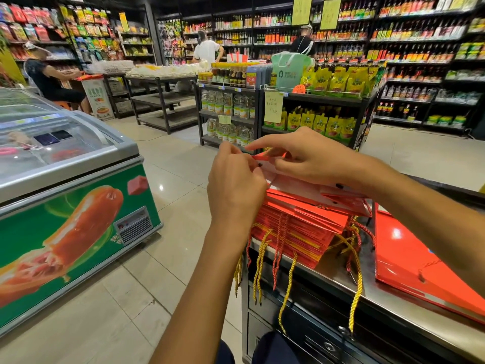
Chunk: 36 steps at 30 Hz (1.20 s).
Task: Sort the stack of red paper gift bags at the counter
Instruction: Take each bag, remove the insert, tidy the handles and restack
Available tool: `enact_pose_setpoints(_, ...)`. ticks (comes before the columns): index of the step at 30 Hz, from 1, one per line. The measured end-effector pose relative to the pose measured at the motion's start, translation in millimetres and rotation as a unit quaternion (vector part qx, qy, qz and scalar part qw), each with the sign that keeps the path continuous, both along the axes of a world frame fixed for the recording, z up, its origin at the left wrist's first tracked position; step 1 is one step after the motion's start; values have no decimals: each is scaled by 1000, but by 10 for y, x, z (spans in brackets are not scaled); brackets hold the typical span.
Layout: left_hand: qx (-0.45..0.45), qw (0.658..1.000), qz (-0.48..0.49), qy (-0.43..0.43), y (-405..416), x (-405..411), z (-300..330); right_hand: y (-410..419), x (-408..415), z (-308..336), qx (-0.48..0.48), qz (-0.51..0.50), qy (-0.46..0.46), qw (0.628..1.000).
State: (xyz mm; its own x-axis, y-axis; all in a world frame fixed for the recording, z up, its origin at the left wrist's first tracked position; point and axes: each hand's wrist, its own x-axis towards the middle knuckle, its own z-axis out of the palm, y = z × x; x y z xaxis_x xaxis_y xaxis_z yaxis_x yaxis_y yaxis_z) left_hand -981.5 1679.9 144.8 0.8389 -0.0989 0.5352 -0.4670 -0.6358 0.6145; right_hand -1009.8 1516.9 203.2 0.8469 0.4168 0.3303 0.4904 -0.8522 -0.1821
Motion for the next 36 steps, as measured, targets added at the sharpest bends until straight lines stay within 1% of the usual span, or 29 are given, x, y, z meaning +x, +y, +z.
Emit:
enact_pose_setpoints(4, 3, 1000, -8, -11, -21, 28, -60, -12, -13, -8, 19, -6, -2, 1000)
enact_pose_setpoints(8, -70, 996, -47, -18, 43, 20, -105, -5, -32, -13, 21, -14, -10, 1000)
enact_pose_setpoints(12, -102, 992, -70, -16, 162, 19, -169, 20, -15, -89, 27, -15, -6, 1000)
enact_pose_setpoints(17, -98, 990, -104, -18, 280, 10, -206, 58, -30, -128, 27, -11, -16, 999)
enact_pose_setpoints(22, -107, 984, -144, -1, 363, 12, -180, 23, -26, -109, 35, -1, -16, 999)
enact_pose_setpoints(24, -101, 984, -149, -3, 381, 15, -187, 13, -11, -94, 43, -2, 8, 999)
enact_pose_setpoints(27, -109, 980, -166, 2, 432, 35, -203, 9, -8, -48, 64, 2, 81, 995)
enact_pose_setpoints(31, -114, 972, -205, 8, 505, 49, -207, -73, 30, -49, 114, 18, 149, 982)
enact_pose_setpoints(33, -142, 963, -230, 18, 532, 28, -198, -104, 67, -76, 103, 11, 148, 983)
enact_pose_setpoints(36, -217, 943, -249, 39, 559, 6, -185, -166, 146, -168, 56, 0, 127, 990)
